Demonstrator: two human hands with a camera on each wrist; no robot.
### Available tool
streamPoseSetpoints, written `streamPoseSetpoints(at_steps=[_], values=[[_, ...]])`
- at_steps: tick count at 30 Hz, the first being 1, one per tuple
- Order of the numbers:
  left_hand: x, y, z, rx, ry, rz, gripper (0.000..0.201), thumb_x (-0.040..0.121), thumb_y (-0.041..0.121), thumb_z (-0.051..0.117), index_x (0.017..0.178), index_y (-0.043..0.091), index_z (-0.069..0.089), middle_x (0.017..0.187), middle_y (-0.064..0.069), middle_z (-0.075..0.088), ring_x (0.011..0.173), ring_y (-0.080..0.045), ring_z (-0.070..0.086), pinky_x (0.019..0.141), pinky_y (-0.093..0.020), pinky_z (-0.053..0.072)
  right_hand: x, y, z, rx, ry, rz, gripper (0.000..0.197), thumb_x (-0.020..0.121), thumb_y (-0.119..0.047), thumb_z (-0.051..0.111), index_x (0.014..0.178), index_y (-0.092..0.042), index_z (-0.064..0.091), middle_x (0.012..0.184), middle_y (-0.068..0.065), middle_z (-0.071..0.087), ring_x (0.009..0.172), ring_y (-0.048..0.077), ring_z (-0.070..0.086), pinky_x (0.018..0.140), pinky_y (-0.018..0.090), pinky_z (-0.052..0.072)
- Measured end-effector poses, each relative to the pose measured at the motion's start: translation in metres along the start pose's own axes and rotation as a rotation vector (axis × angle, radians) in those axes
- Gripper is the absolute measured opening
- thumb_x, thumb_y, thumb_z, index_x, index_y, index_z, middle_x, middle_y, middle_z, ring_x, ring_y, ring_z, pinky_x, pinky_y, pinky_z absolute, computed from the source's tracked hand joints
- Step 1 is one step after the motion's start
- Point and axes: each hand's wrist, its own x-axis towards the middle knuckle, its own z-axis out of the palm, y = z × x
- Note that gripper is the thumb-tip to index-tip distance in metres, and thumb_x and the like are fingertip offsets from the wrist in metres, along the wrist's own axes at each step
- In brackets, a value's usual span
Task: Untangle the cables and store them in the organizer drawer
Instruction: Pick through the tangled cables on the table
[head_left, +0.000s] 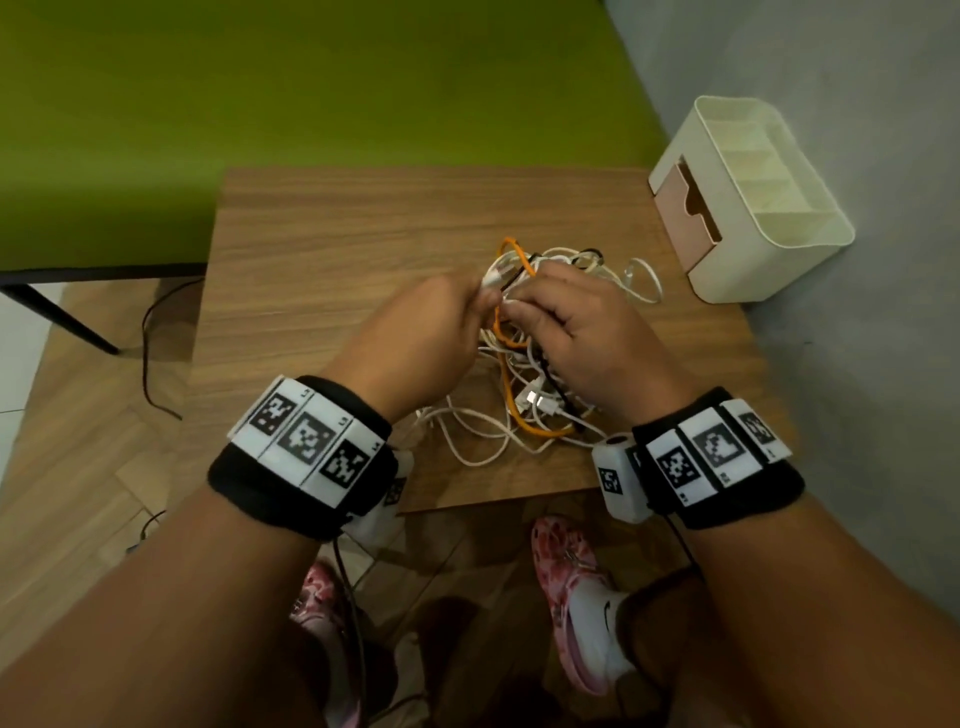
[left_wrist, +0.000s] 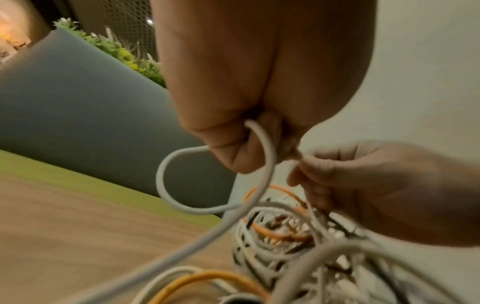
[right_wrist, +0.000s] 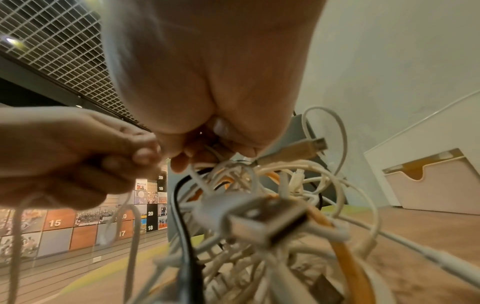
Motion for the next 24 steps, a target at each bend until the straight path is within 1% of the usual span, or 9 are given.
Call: streamPoseSetpoints(at_steps=[2,5,8,11,13,16,19,22,24], values=[[-0.001,0.007,-0.007,-0.218,0.023,0.026,0.032,0.096,0.040,0.039,0.073,0.024,0.053,0.060,0.010,0.056,0.056,-0.006,0.051,0.054,-0.034,0.038,0.001,0.000,-0.002,0.022,-0.020,0.009,0.016,0.095,-0.019,0.062,0.097,-0.005,0.070,0.091,0.004,0.061,0.083,0.017,0.059,0.075,0.035,0.049],[-0.005,0.016,-0.019,-0.907,-0.023,-0.084,0.028,0.093,0.034,0.042,0.072,0.019,0.049,0.049,0.013,0.032,0.040,-0.005,0.028,0.043,-0.020,0.025,0.000,0.002,-0.006,-0.019,-0.039,0.076,0.020,0.094,-0.033,0.057,0.098,-0.015,0.067,0.098,-0.001,0.058,0.092,0.018,0.058,0.082,0.051,0.046],[-0.006,0.015,-0.036,-1.274,-0.019,-0.102,0.030,0.097,0.029,0.036,0.071,0.016,0.044,0.058,0.001,0.014,0.038,-0.001,0.020,0.041,-0.009,0.019,-0.001,0.008,-0.012,-0.188,-0.117,0.228,0.028,0.097,-0.043,0.048,0.104,-0.022,0.066,0.109,-0.006,0.057,0.106,0.018,0.054,0.091,0.050,0.037],[-0.003,0.002,-0.038,-1.120,-0.014,-0.148,0.031,0.100,0.029,0.036,0.073,0.016,0.044,0.054,0.006,0.021,0.039,-0.004,0.020,0.040,-0.012,0.021,-0.004,0.012,-0.014,-0.243,-0.139,0.261,0.021,0.100,-0.036,0.049,0.103,-0.025,0.067,0.107,-0.011,0.059,0.109,0.014,0.052,0.087,0.039,0.027],[0.000,-0.008,-0.033,-0.866,0.023,-0.244,0.034,0.104,0.027,0.036,0.074,0.016,0.048,0.048,0.011,0.034,0.040,-0.006,0.025,0.042,-0.017,0.024,-0.005,0.010,-0.016,-0.118,-0.023,0.230,0.019,0.098,-0.028,0.052,0.098,-0.019,0.069,0.101,-0.012,0.059,0.101,0.012,0.055,0.088,0.040,0.037],[0.002,-0.016,-0.029,-0.315,0.039,-0.347,0.036,0.105,0.028,0.039,0.077,0.017,0.060,0.055,0.010,0.055,0.041,-0.005,0.041,0.046,-0.025,0.031,-0.003,0.007,-0.023,0.047,0.176,0.197,0.015,0.096,-0.017,0.059,0.098,-0.008,0.071,0.095,-0.006,0.059,0.088,0.006,0.056,0.081,0.017,0.044],[-0.002,-0.015,-0.025,0.062,0.145,-0.291,0.032,0.103,0.031,0.043,0.078,0.018,0.058,0.056,0.004,0.047,0.056,-0.022,0.049,0.049,-0.034,0.028,-0.001,0.005,-0.027,0.002,0.257,0.123,0.014,0.092,-0.012,0.065,0.101,-0.003,0.073,0.093,-0.002,0.062,0.083,0.002,0.055,0.074,0.005,0.039],[-0.006,0.001,-0.021,0.083,0.377,-0.077,0.023,0.101,0.029,0.047,0.090,0.014,0.060,0.057,0.010,0.041,0.054,-0.023,0.042,0.053,-0.037,0.020,0.000,0.004,-0.018,-0.084,0.205,0.026,0.016,0.092,-0.013,0.065,0.099,-0.002,0.074,0.086,0.006,0.063,0.076,0.013,0.057,0.070,0.020,0.045],[-0.005,0.012,-0.013,0.054,0.302,0.012,0.020,0.100,0.029,0.047,0.096,0.015,0.062,0.062,0.010,0.048,0.056,-0.015,0.045,0.053,-0.033,0.025,0.000,0.004,-0.012,-0.112,0.175,-0.005,0.019,0.092,-0.018,0.063,0.101,-0.005,0.074,0.086,0.005,0.062,0.077,0.016,0.057,0.068,0.038,0.048]])
